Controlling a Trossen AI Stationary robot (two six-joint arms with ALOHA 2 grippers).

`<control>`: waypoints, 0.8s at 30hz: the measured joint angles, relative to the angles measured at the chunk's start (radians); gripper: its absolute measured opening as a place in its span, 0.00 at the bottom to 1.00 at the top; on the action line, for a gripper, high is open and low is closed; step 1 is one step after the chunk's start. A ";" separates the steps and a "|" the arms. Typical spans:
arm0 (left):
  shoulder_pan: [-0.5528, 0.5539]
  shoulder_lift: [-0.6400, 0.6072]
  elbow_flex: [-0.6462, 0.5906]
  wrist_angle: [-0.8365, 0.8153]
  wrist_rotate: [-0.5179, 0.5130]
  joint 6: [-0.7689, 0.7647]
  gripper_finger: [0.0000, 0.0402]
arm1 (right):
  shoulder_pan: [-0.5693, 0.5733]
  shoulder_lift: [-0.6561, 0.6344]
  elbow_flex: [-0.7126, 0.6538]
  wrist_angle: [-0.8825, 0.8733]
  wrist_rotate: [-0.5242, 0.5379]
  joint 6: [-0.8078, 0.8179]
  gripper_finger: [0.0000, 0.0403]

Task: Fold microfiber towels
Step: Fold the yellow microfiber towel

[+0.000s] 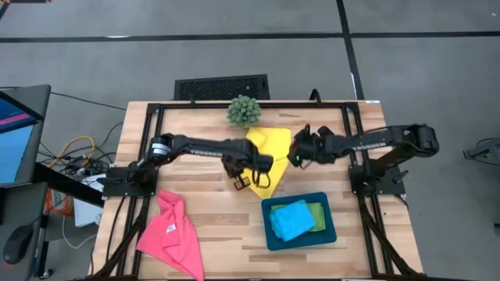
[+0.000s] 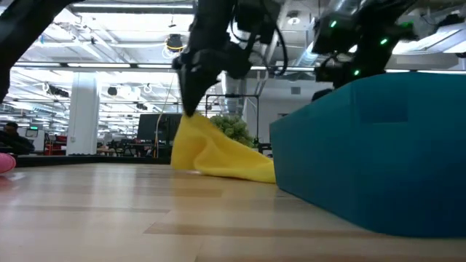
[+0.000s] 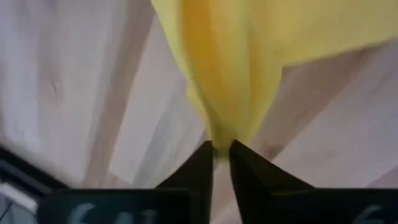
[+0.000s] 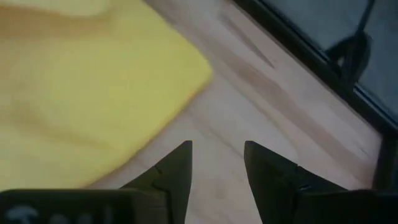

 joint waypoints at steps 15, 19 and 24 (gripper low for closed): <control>-0.245 -0.100 -0.189 0.036 -0.039 -0.337 0.52 | -0.341 0.017 0.000 0.256 -0.292 -0.228 0.52; -0.139 -0.185 -0.164 0.274 -0.057 -0.223 0.52 | -0.407 0.056 -0.001 0.257 -0.369 -0.228 0.51; 0.065 -0.211 -0.162 0.587 -0.082 0.020 0.50 | -0.422 0.084 0.000 0.207 -0.384 -0.223 0.51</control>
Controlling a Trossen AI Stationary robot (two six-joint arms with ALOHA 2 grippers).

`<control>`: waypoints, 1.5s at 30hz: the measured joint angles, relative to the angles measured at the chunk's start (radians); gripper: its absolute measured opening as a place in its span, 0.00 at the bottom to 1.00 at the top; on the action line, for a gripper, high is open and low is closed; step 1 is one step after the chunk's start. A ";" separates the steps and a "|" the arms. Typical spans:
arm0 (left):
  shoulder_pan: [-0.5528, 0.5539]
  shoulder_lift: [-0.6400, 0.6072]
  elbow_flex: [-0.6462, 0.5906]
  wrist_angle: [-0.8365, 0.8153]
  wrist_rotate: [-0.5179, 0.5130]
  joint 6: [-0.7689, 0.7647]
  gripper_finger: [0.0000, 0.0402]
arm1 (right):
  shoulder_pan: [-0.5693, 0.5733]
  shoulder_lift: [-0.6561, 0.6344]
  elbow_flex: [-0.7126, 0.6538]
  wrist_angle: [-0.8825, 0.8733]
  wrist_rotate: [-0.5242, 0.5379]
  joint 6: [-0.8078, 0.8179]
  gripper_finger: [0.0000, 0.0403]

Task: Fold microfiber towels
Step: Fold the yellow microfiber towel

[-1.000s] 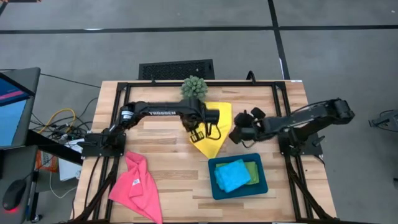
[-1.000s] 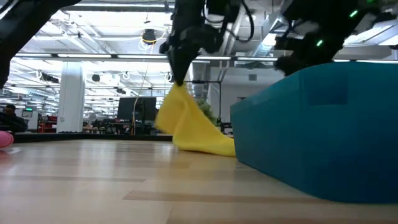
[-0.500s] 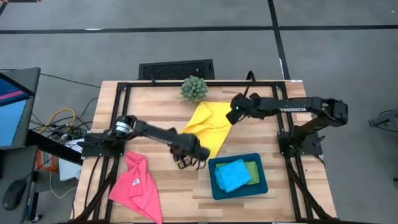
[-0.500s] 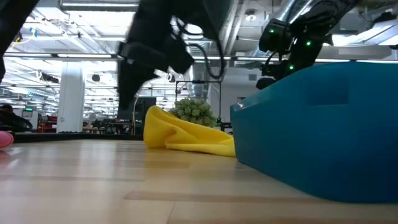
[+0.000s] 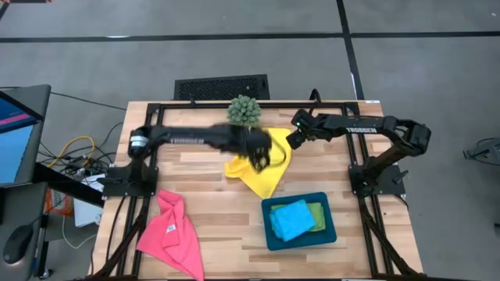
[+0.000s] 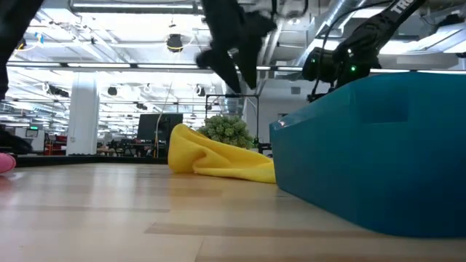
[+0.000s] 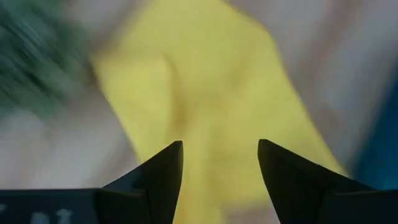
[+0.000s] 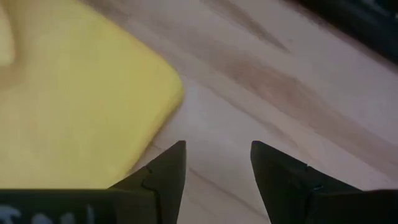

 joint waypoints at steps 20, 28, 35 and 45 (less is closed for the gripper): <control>0.200 0.288 -0.008 0.344 0.049 0.201 0.49 | 0.010 -0.024 0.001 -0.038 0.013 -0.046 0.47; 0.200 0.350 -0.004 0.359 -0.015 0.215 0.49 | 0.009 -0.024 0.001 -0.030 0.013 -0.059 0.47; 0.203 0.358 0.001 0.365 -0.030 0.215 0.47 | 0.009 -0.024 0.001 -0.029 0.012 -0.074 0.47; 0.219 0.364 0.022 0.329 -0.019 0.190 0.10 | 0.010 -0.024 0.001 -0.032 0.009 -0.082 0.47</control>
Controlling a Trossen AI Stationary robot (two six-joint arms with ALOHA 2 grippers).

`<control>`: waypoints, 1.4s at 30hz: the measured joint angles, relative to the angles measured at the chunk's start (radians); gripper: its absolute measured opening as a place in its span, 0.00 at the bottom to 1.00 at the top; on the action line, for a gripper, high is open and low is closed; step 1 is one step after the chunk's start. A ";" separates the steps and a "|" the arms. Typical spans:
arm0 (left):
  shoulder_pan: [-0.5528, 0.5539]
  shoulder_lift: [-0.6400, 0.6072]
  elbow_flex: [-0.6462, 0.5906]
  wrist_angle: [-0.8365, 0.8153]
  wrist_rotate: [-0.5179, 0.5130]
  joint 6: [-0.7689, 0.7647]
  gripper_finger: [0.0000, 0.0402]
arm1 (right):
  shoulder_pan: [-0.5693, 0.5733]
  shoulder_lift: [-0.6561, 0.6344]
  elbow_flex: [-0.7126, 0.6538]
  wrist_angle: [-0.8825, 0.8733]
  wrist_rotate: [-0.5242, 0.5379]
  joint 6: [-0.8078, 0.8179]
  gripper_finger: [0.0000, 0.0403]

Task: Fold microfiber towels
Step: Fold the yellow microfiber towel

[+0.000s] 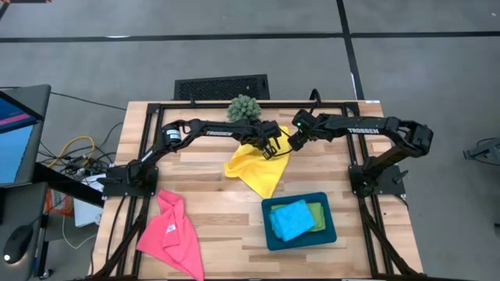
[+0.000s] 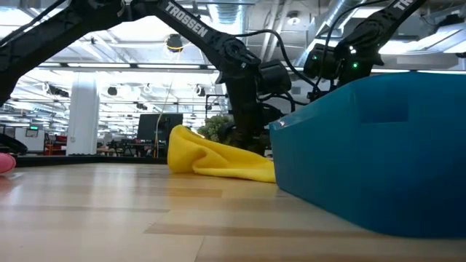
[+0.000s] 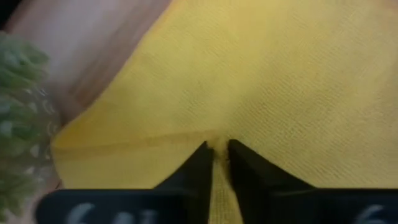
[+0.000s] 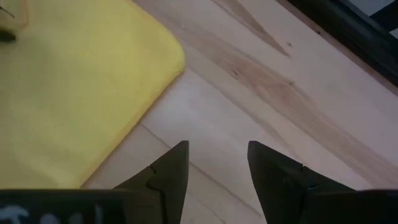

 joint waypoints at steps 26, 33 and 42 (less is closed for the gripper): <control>-0.288 0.000 0.345 -0.778 -0.135 -0.162 0.00 | 0.000 0.000 0.000 0.179 -0.184 -0.053 0.47; -0.344 0.000 0.368 -0.821 -0.226 -0.201 0.01 | -0.002 0.008 0.000 0.161 -0.200 -0.173 0.51; -0.343 0.000 0.368 -0.883 -0.227 -0.202 0.01 | 0.052 0.008 0.000 0.051 -0.129 -0.526 0.56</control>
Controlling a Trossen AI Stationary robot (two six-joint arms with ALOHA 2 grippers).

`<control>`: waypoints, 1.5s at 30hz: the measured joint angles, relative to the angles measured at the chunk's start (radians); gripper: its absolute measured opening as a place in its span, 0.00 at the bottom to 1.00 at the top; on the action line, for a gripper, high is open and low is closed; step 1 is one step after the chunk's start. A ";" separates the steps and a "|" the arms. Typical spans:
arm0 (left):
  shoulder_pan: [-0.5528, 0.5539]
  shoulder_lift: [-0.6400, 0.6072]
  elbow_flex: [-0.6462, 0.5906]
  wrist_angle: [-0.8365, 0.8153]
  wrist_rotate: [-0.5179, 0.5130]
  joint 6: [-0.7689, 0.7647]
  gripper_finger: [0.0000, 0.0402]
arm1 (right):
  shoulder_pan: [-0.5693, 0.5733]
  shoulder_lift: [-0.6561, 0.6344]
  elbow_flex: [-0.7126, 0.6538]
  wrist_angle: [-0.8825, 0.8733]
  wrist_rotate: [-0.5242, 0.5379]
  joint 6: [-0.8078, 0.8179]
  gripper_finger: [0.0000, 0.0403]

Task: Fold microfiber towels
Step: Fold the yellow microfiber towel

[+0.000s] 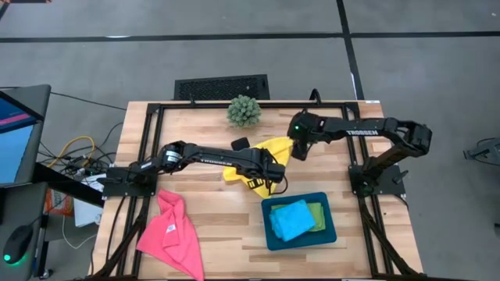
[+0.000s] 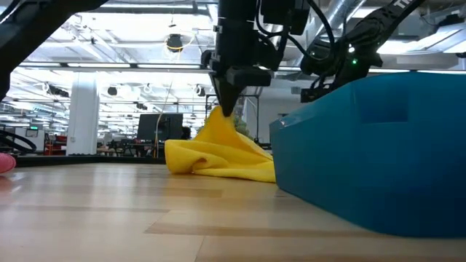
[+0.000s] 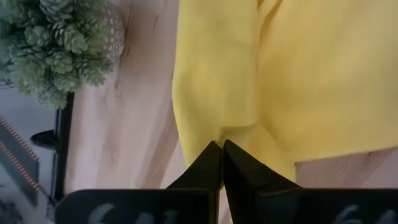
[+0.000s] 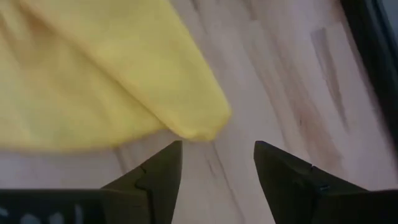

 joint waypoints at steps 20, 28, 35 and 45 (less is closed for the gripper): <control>0.000 -0.001 0.000 -0.020 -0.045 0.053 0.01 | 0.093 0.158 0.000 0.030 0.076 -0.401 0.56; 0.000 -0.001 0.000 -0.016 -0.045 0.061 0.01 | 0.091 0.179 0.004 0.045 0.086 -0.366 0.53; 0.000 -0.001 0.000 -0.012 -0.045 0.048 0.01 | 0.083 0.103 0.000 0.052 0.079 -0.381 0.48; -0.002 -0.002 0.000 -0.012 -0.044 0.043 0.01 | 0.085 0.179 0.001 0.077 0.069 -0.384 0.49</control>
